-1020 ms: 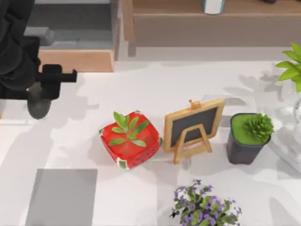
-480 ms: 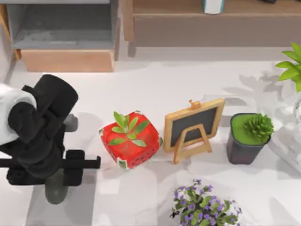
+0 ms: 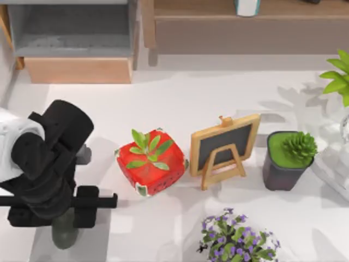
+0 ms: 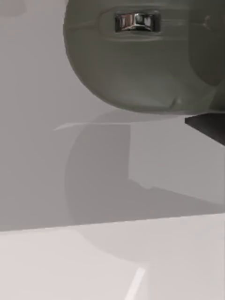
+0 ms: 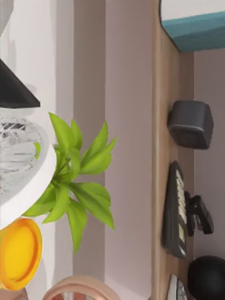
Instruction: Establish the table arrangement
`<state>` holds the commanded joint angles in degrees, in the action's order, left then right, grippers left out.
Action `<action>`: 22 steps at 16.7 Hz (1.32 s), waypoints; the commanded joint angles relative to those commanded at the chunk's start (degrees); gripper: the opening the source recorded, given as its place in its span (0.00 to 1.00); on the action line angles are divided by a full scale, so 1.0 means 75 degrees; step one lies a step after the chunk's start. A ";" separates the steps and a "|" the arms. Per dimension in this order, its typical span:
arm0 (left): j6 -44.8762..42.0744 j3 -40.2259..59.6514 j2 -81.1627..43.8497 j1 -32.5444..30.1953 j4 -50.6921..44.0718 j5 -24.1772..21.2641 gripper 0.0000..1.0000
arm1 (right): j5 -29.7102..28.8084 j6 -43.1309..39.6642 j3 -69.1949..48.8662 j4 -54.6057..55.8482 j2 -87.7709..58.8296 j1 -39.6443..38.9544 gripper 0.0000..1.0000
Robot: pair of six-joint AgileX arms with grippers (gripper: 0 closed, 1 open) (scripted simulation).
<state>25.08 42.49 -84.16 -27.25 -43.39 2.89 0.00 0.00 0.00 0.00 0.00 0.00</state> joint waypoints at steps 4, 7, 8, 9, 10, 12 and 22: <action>0.0006 0.0069 0.0049 -0.0006 0.0019 0.0000 0.00 | 0.0000 0.0000 0.0000 0.0000 0.0000 0.0000 1.00; 0.0017 0.0170 0.0113 -0.0015 0.0057 0.0001 0.00 | 0.0000 0.0000 0.0000 0.0000 0.0000 0.0000 1.00; 0.0021 0.0206 0.0137 -0.0017 0.0073 0.0004 0.00 | 0.0000 0.0000 0.0000 0.0000 0.0000 0.0000 1.00; 0.0024 0.0242 0.0162 -0.0019 0.0090 0.0007 0.00 | 0.0000 0.0000 0.0000 0.0000 0.0000 0.0000 1.00; 0.0027 0.0279 0.0186 -0.0020 0.0109 0.0012 0.00 | 0.0000 0.0000 0.0000 0.0000 0.0000 0.0000 1.00; 0.0029 0.0348 0.0234 -0.0019 0.0151 0.0025 0.00 | 0.0000 0.0000 0.0000 0.0000 0.0000 0.0000 1.00; 0.0006 0.0449 0.0354 -0.0008 0.0388 0.0066 0.00 | 0.0000 0.0000 0.0000 0.0000 0.0000 0.0000 1.00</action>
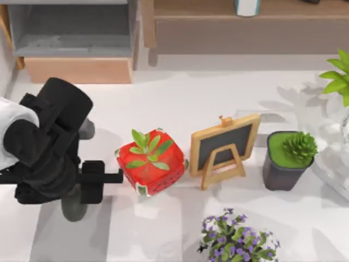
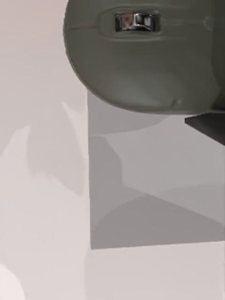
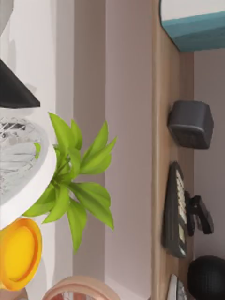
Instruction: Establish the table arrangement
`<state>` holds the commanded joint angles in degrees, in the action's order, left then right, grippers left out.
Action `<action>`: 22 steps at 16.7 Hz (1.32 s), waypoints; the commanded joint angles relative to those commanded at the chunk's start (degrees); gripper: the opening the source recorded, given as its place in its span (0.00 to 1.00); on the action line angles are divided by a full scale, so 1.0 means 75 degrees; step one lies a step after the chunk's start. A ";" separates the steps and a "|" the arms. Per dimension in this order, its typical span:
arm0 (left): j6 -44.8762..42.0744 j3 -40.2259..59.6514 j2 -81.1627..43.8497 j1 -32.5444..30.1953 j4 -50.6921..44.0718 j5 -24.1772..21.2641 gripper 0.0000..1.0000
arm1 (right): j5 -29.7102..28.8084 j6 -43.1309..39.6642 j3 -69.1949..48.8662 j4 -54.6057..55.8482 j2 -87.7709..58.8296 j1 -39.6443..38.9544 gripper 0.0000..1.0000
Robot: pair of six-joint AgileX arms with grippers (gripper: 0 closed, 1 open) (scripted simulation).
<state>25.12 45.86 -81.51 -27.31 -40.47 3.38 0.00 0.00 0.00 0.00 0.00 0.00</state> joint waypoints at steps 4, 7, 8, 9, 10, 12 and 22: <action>-0.0008 -0.0139 -0.0083 -0.0002 0.0058 -0.0016 0.00 | 0.0000 0.0000 0.0000 0.0000 0.0000 0.0000 1.00; -0.0010 -0.0340 -0.0245 -0.0003 0.0055 -0.0038 0.00 | 0.0000 0.0000 0.0000 0.0000 0.0000 0.0000 1.00; -0.0010 -0.0428 -0.0324 -0.0004 0.0042 -0.0047 0.00 | 0.0000 0.0000 0.0000 0.0000 0.0000 0.0000 1.00; -0.0009 -0.0523 -0.0413 -0.0004 0.0022 -0.0056 0.00 | 0.0000 0.0000 0.0000 0.0000 0.0000 0.0000 1.00; -0.0009 -0.0606 -0.0494 -0.0004 0.0000 -0.0064 0.00 | 0.0000 0.0000 0.0000 0.0000 0.0000 0.0000 1.00; -0.0009 -0.0630 -0.0518 -0.0004 -0.0007 -0.0066 0.00 | 0.0000 0.0000 0.0000 0.0000 0.0000 0.0000 1.00; -0.0009 -0.0630 -0.0518 -0.0004 -0.0007 -0.0066 0.53 | 0.0000 0.0000 0.0000 0.0000 0.0000 0.0000 1.00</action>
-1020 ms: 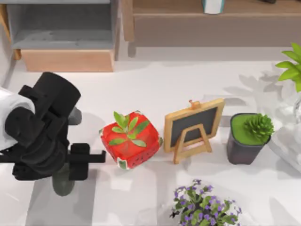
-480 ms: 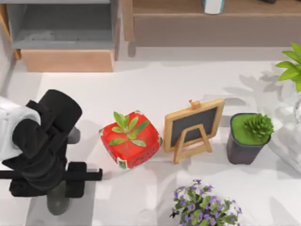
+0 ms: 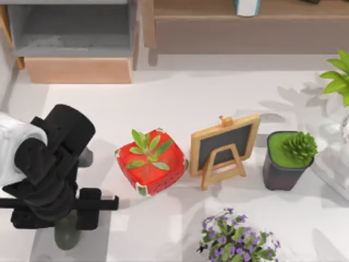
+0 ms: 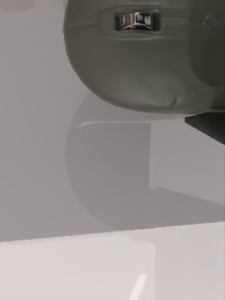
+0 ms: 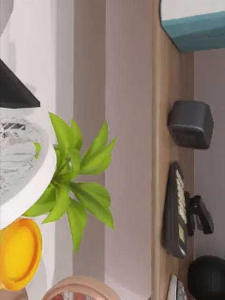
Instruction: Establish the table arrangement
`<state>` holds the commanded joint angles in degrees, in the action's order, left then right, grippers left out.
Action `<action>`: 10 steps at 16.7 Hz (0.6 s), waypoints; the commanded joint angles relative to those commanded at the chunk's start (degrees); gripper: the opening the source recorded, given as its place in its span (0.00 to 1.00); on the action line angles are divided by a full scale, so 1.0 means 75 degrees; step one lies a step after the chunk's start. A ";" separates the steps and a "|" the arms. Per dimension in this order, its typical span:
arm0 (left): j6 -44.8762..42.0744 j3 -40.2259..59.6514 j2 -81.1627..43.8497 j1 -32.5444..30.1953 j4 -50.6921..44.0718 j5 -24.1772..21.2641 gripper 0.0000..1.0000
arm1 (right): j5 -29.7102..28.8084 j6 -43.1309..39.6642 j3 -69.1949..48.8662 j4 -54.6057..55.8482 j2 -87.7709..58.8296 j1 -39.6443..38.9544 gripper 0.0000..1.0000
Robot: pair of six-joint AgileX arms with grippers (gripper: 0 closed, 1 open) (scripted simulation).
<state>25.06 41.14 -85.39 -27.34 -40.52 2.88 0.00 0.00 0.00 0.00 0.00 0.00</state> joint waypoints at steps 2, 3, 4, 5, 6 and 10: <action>0.0000 0.0000 0.0000 0.0000 0.0000 0.0000 0.68 | 0.0000 0.0000 0.0000 0.0000 0.0000 0.0000 1.00; 0.0000 0.0000 0.0000 0.0000 0.0000 0.0000 0.75 | 0.0000 0.0000 0.0000 0.0000 0.0000 0.0000 1.00; 0.0000 0.0000 0.0000 0.0000 0.0000 0.0000 0.83 | 0.0000 0.0000 0.0000 0.0000 0.0000 0.0000 1.00; 0.0000 0.0000 0.0000 0.0000 0.0000 0.0000 0.90 | 0.0000 0.0000 0.0000 0.0000 0.0000 0.0000 1.00; 0.0000 0.0000 0.0000 0.0000 0.0000 0.0000 0.98 | 0.0000 0.0000 0.0000 0.0000 0.0000 0.0000 1.00; 0.0000 0.0000 0.0000 0.0000 0.0000 0.0000 1.00 | 0.0000 0.0000 0.0000 0.0000 0.0000 0.0000 1.00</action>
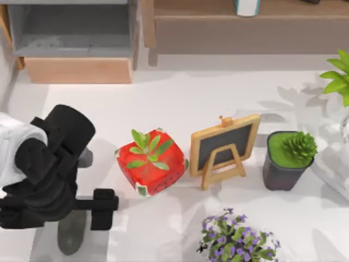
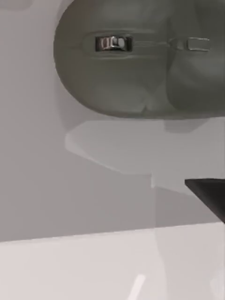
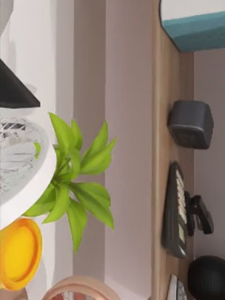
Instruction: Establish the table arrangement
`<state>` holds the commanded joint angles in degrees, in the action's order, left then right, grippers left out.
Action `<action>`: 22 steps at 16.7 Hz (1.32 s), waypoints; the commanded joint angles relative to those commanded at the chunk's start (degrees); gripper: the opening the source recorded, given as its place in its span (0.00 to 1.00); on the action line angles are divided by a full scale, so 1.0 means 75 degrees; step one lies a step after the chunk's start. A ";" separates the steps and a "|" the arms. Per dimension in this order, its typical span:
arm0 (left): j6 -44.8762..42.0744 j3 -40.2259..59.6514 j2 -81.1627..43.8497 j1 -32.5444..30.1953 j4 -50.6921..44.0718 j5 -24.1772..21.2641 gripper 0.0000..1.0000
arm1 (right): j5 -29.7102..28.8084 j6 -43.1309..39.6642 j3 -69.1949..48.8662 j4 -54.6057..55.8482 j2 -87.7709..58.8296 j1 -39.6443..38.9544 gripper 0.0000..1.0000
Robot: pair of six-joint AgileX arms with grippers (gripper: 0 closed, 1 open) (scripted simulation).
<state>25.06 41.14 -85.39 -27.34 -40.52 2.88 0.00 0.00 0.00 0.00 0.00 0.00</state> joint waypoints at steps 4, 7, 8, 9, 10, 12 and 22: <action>0.0000 0.0000 0.0000 0.0000 0.0000 0.0000 1.00 | 0.0000 0.0000 0.0000 0.0000 0.0000 0.0000 1.00; -0.0070 -0.0005 0.0031 0.0041 0.0074 -0.0027 1.00 | 0.0000 0.0000 0.0000 0.0000 0.0000 0.0000 1.00; -0.0215 -0.0028 0.0076 0.0124 0.0226 -0.0082 1.00 | 0.0000 0.0000 0.0000 0.0000 0.0000 0.0000 1.00; -0.0431 -0.0071 0.0133 0.0248 0.0456 -0.0163 1.00 | 0.0000 0.0000 0.0000 0.0000 0.0000 0.0000 1.00; -0.0715 -0.0132 0.0198 0.0408 0.0762 -0.0270 1.00 | 0.0000 0.0000 0.0000 0.0000 0.0000 0.0000 1.00; -0.1471 -0.0307 0.0339 0.0827 0.1589 -0.0554 1.00 | 0.0000 0.0000 0.0000 0.0000 0.0000 0.0000 1.00; -0.7556 -0.1667 0.0415 0.3934 0.8577 -0.2905 1.00 | 0.0000 0.0000 0.0000 0.0000 0.0000 0.0000 1.00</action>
<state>-31.61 28.63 -82.28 2.16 23.81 -18.91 0.00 0.00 0.00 0.00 0.00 0.00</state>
